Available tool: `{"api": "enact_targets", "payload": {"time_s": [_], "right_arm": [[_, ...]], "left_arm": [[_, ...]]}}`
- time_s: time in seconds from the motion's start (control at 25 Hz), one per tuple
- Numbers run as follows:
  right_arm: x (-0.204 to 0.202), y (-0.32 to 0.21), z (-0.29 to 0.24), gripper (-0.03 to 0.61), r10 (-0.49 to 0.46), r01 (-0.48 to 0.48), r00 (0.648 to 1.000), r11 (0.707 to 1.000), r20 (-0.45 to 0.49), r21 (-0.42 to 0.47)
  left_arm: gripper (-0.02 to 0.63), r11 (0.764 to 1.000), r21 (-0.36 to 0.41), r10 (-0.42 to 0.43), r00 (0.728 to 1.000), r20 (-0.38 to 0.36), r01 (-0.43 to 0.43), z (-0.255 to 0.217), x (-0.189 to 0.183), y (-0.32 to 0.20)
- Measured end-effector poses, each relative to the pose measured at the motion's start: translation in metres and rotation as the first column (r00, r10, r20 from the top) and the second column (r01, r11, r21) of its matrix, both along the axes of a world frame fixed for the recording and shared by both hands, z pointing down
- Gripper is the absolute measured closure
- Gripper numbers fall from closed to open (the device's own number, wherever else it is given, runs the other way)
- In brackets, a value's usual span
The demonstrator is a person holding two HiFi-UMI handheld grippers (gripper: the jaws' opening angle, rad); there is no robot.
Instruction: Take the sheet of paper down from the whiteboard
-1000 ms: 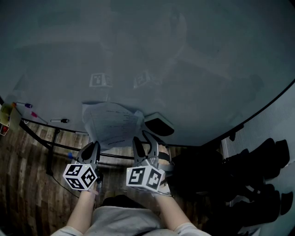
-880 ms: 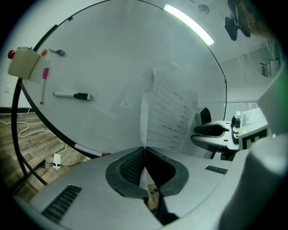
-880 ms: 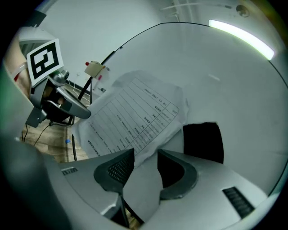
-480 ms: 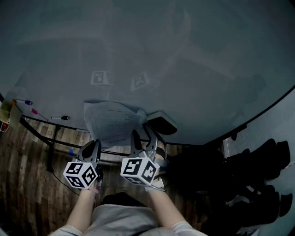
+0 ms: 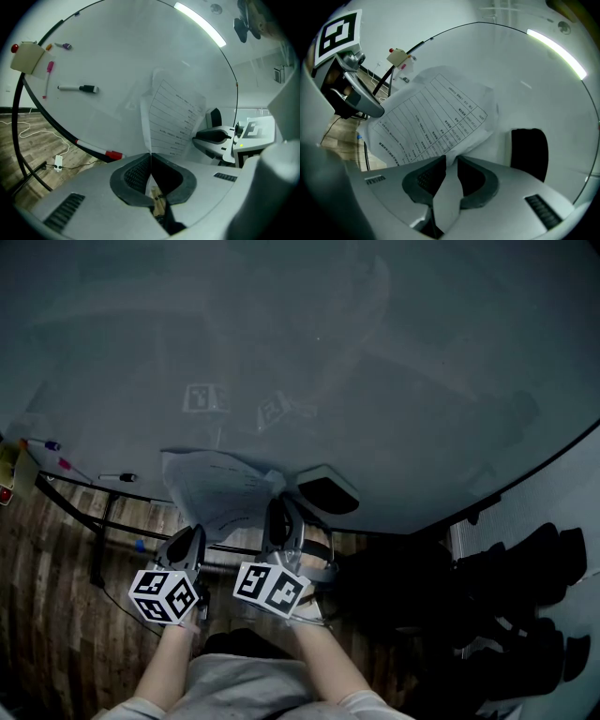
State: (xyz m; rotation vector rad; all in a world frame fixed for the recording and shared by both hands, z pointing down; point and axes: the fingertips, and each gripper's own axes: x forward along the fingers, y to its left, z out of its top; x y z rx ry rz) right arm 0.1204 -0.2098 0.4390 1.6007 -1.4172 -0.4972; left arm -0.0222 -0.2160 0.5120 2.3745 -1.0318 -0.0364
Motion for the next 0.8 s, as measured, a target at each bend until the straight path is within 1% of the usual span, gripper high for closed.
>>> {"api": "enact_targets", "payload": {"time_s": [0.08, 0.12, 0.24, 0.56, 0.8], "right_arm": [[0.0, -0.001, 0.004, 0.501, 0.003, -0.003, 1.0, 1.0, 0.024, 0.002], [0.001, -0.001, 0.004, 0.522, 0.004, -0.004, 0.999, 1.0, 0.035, 0.008], [0.0, -0.002, 0.001, 0.543, -0.001, 0.0, 0.999, 1.0, 0.052, 0.02], [-0.015, 0.008, -0.002, 0.552, -0.061, 0.06, 0.996, 0.998, 0.07, 0.021], [-0.017, 0.021, -0.005, 0.552, -0.09, 0.089, 0.992, 0.996, 0.092, 0.012]], "left_arm": [[0.597, 1.0, -0.006, 0.0, 1.0, -0.002, 0.0, 0.002, 0.001, 0.001], [0.598, 1.0, -0.008, -0.001, 1.0, -0.001, 0.001, 0.002, 0.0, 0.001], [0.597, 1.0, -0.01, -0.006, 1.0, 0.0, 0.006, 0.003, -0.005, 0.001], [0.597, 1.0, -0.006, -0.011, 1.0, 0.018, 0.012, 0.003, -0.021, 0.004], [0.598, 0.999, 0.008, 0.036, 0.998, 0.051, -0.037, 0.002, -0.024, 0.017]]}}
